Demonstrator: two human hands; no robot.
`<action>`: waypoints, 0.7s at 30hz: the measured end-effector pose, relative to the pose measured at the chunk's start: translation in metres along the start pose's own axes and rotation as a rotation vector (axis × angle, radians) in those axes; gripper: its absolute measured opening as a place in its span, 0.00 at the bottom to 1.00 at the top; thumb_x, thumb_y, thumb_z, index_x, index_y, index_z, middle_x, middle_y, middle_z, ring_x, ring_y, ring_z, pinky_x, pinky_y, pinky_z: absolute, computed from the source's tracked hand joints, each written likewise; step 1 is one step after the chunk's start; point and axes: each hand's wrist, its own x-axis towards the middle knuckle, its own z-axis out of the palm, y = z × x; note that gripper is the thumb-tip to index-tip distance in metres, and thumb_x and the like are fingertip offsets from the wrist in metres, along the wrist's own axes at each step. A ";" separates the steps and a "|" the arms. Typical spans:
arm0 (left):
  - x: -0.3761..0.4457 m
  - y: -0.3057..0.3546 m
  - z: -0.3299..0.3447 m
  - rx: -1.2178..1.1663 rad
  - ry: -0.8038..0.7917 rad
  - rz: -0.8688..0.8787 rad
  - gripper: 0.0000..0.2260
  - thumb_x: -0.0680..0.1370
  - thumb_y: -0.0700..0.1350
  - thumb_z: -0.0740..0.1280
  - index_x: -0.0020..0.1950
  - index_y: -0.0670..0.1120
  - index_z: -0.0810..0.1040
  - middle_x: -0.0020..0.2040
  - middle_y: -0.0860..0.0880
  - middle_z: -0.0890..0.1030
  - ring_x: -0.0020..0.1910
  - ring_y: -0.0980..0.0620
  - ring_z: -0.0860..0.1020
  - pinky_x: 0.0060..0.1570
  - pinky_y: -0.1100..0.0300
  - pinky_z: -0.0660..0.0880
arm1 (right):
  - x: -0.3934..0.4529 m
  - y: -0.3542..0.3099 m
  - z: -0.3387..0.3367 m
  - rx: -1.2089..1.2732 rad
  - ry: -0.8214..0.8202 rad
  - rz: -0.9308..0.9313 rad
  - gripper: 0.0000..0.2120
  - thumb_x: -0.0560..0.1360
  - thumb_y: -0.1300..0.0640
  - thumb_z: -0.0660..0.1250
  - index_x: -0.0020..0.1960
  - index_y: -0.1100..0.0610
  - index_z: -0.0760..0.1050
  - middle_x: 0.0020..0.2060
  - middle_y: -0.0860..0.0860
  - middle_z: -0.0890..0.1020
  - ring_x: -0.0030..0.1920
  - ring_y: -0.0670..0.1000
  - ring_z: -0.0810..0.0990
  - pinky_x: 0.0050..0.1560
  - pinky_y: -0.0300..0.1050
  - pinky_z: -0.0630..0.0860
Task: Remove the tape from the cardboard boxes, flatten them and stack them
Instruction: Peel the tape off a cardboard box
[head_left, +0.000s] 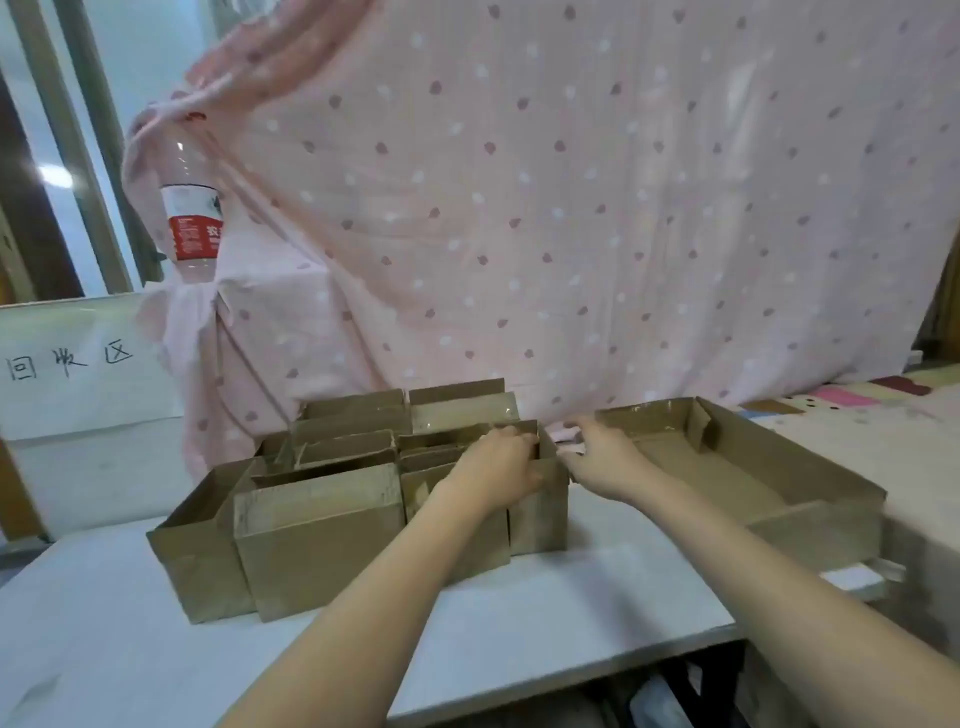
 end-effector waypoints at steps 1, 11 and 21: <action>0.006 0.000 0.005 0.019 0.001 0.015 0.22 0.77 0.47 0.67 0.70 0.42 0.72 0.63 0.41 0.75 0.63 0.40 0.73 0.61 0.50 0.72 | 0.001 0.006 0.007 0.036 -0.009 0.029 0.24 0.80 0.52 0.64 0.74 0.56 0.65 0.65 0.55 0.76 0.64 0.58 0.77 0.59 0.46 0.73; 0.046 -0.014 0.044 0.088 0.113 0.092 0.14 0.77 0.45 0.68 0.62 0.47 0.80 0.55 0.47 0.83 0.56 0.43 0.78 0.59 0.51 0.68 | -0.007 0.039 0.074 0.127 -0.096 0.176 0.37 0.77 0.50 0.68 0.77 0.59 0.53 0.66 0.59 0.74 0.65 0.60 0.74 0.58 0.47 0.73; 0.048 0.007 0.029 -0.667 0.343 -0.113 0.03 0.75 0.39 0.72 0.48 0.44 0.85 0.41 0.50 0.82 0.39 0.58 0.77 0.40 0.73 0.69 | -0.021 0.018 0.084 0.037 0.220 0.261 0.60 0.67 0.37 0.75 0.80 0.60 0.40 0.74 0.61 0.62 0.74 0.61 0.63 0.73 0.54 0.63</action>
